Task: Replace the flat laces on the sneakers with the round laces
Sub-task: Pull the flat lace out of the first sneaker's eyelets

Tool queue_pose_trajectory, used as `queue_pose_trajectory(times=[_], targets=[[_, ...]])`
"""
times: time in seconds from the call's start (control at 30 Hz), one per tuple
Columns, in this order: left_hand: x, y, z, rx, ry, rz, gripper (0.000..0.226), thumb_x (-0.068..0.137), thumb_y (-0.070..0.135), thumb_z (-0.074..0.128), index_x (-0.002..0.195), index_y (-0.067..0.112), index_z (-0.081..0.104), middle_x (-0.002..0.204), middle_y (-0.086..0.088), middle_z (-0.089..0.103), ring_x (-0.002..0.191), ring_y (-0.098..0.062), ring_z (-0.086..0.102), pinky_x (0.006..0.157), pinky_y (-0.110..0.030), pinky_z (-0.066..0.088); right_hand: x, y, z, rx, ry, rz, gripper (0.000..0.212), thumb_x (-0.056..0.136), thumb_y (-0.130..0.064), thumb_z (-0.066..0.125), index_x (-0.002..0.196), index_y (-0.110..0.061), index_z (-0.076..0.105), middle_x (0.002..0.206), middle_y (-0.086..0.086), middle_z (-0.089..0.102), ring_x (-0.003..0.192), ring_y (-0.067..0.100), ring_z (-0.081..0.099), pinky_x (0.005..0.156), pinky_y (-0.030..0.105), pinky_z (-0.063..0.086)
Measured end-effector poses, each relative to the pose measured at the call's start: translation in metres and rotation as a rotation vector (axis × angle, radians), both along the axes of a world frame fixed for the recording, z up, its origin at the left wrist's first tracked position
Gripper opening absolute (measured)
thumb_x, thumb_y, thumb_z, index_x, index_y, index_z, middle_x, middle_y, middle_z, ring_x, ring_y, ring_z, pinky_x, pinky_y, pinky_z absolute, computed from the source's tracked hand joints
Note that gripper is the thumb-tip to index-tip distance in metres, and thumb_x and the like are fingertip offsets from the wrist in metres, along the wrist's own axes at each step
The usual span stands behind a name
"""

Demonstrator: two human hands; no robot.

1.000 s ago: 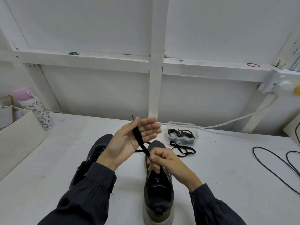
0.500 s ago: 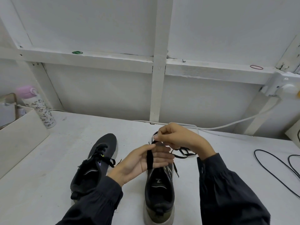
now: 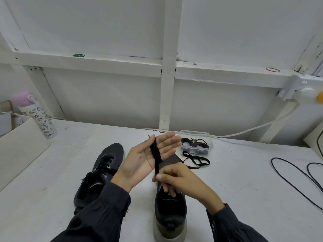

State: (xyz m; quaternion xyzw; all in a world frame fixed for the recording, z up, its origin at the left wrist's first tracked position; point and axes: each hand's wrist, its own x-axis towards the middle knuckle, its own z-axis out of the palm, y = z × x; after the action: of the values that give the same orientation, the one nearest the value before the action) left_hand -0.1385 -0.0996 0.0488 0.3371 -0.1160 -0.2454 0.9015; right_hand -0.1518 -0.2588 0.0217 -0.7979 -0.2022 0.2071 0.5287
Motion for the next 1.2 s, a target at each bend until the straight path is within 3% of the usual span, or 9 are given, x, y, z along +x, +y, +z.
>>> queue_pose_trajectory(times=[0.13, 0.2, 0.3, 0.47, 0.63, 0.8, 0.93, 1.07, 1.2], targets=[[-0.009, -0.001, 0.005, 0.177, -0.084, -0.166, 0.050, 0.101, 0.028, 0.030, 0.126, -0.002, 0.062, 0.127, -0.023, 0.062, 0.121, -0.035, 0.058, 0.098, -0.036, 0.050, 0.013, -0.003, 0.016, -0.089, -0.046, 0.027, 0.014, 0.096, -0.001, 0.054, 0.097, -0.010, 0.065, 0.077, -0.012, 0.056, 0.075, 0.008, 0.057, 0.063, 0.007, 0.041], [-0.012, -0.002, 0.001, 0.283, -0.108, -0.257, 0.048, 0.101, 0.028, 0.034, 0.126, -0.004, 0.060, 0.125, -0.026, 0.062, 0.118, -0.037, 0.060, 0.099, -0.038, 0.049, 0.027, -0.008, 0.027, -0.127, -0.040, 0.057, 0.030, 0.095, 0.002, 0.054, 0.076, -0.021, 0.060, 0.067, -0.018, 0.054, 0.064, -0.003, 0.052, 0.068, 0.020, 0.045], [-0.012, -0.004, -0.012, 0.371, -0.086, -0.357, 0.048, 0.100, 0.027, 0.036, 0.128, -0.006, 0.056, 0.128, -0.028, 0.059, 0.118, -0.038, 0.060, 0.101, -0.038, 0.048, 0.047, -0.011, 0.037, -0.198, -0.050, 0.038, 0.043, 0.085, -0.023, 0.068, 0.051, -0.012, 0.043, 0.047, -0.007, 0.035, 0.047, 0.005, 0.028, 0.050, 0.023, 0.026], [-0.009, -0.007, -0.029, 0.388, -0.005, -0.319, 0.051, 0.100, 0.029, 0.040, 0.133, -0.008, 0.051, 0.133, -0.031, 0.054, 0.126, -0.042, 0.053, 0.106, -0.041, 0.044, 0.050, -0.013, 0.060, -0.189, 0.037, -0.021, 0.054, 0.091, -0.037, 0.065, 0.060, 0.002, 0.044, 0.052, 0.000, 0.029, 0.047, 0.013, 0.022, 0.045, 0.022, 0.018], [-0.003, -0.002, -0.034, 0.164, 0.137, -0.184, 0.051, 0.091, 0.016, 0.047, 0.131, -0.014, 0.050, 0.136, -0.039, 0.045, 0.128, -0.050, 0.047, 0.107, -0.049, 0.043, 0.025, -0.015, 0.055, -0.126, -0.050, -0.026, 0.014, 0.095, -0.011, 0.059, 0.085, -0.012, 0.069, 0.057, -0.002, 0.059, 0.042, 0.009, 0.047, 0.045, 0.017, 0.037], [-0.002, 0.001, -0.033, 0.148, 0.161, -0.137, 0.044, 0.086, 0.024, 0.050, 0.113, -0.006, 0.069, 0.100, -0.020, 0.070, 0.086, -0.026, 0.068, 0.079, -0.032, 0.056, -0.001, -0.010, 0.029, -0.114, -0.157, -0.055, 0.012, 0.093, -0.009, 0.058, 0.089, -0.005, 0.069, 0.060, -0.001, 0.065, 0.045, 0.021, 0.058, 0.044, 0.019, 0.040], [0.003, -0.001, -0.020, 0.040, 0.119, -0.143, 0.052, 0.095, 0.023, 0.033, 0.132, -0.008, 0.052, 0.140, -0.029, 0.049, 0.132, -0.035, 0.048, 0.107, -0.038, 0.044, -0.007, -0.006, 0.005, -0.110, -0.029, 0.077, 0.017, 0.096, -0.016, 0.056, 0.096, -0.008, 0.071, 0.065, 0.001, 0.066, 0.049, 0.018, 0.060, 0.047, 0.023, 0.043], [-0.002, -0.003, -0.014, 0.037, 0.041, -0.245, 0.054, 0.098, 0.024, 0.027, 0.132, -0.007, 0.053, 0.138, -0.028, 0.051, 0.132, -0.036, 0.048, 0.108, -0.037, 0.043, 0.002, -0.010, 0.001, -0.122, 0.053, 0.078, 0.018, 0.095, -0.018, 0.059, 0.093, -0.006, 0.073, 0.057, -0.004, 0.058, 0.045, 0.012, 0.052, 0.047, 0.025, 0.039], [-0.008, -0.006, -0.014, 0.242, -0.031, -0.416, 0.053, 0.097, 0.026, 0.036, 0.134, -0.009, 0.051, 0.134, -0.029, 0.054, 0.125, -0.038, 0.053, 0.107, -0.040, 0.042, 0.024, -0.016, 0.023, -0.184, -0.013, 0.112, 0.016, 0.086, -0.016, 0.059, 0.071, -0.011, 0.061, 0.056, -0.007, 0.047, 0.051, -0.001, 0.045, 0.057, 0.028, 0.039]])
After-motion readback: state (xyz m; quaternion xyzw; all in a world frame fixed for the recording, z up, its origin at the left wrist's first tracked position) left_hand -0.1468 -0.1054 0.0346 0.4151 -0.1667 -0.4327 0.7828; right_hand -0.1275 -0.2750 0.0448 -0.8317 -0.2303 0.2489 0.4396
